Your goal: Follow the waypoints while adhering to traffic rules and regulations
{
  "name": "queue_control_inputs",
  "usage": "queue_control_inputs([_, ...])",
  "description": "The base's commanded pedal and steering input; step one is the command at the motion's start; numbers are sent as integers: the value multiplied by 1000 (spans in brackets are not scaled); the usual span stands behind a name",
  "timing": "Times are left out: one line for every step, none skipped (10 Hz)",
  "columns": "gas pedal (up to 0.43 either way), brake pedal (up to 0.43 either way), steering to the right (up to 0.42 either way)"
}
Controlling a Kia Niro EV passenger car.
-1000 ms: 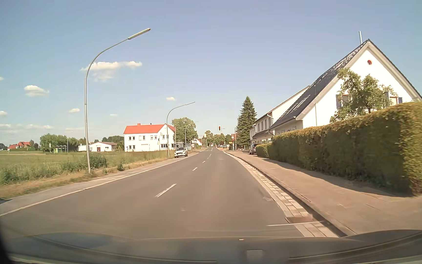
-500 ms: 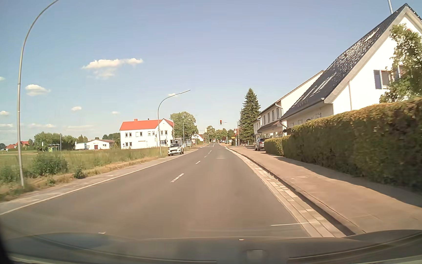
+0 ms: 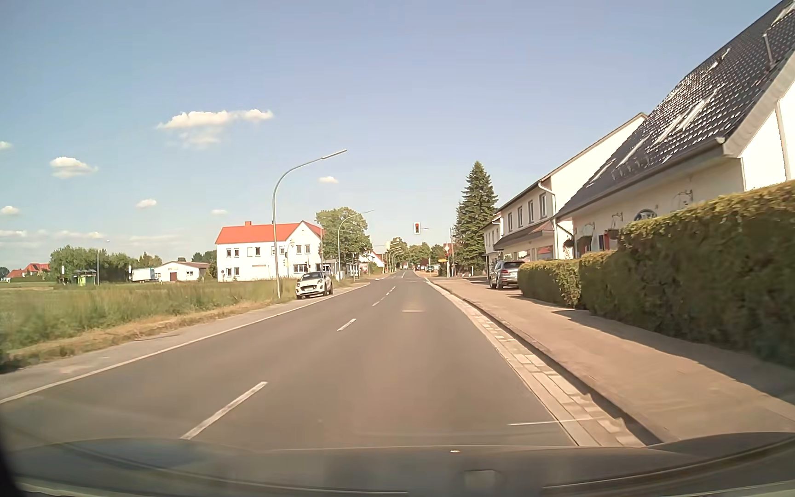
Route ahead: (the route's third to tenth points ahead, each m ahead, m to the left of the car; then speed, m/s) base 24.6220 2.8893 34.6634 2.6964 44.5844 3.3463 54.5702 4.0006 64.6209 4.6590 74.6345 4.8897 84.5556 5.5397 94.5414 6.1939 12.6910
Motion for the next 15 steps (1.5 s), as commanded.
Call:
queue_control_inputs([0,6,-3])
queue_control_inputs([0,6,-4])
queue_control_inputs([0,18,-6])
queue_control_inputs([0,24,-6])
queue_control_inputs([0,49,-6])
queue_control_inputs([0,104,-7])
queue_control_inputs([0,134,-8])
queue_control_inputs([0,159,-9])
queue_control_inputs([0,171,-9])
queue_control_inputs([0,177,-7])
queue_control_inputs([0,207,-4])
queue_control_inputs([0,213,-4])
queue_control_inputs([0,207,-4])
queue_control_inputs([0,226,-6])
queue_control_inputs([0,232,-10])
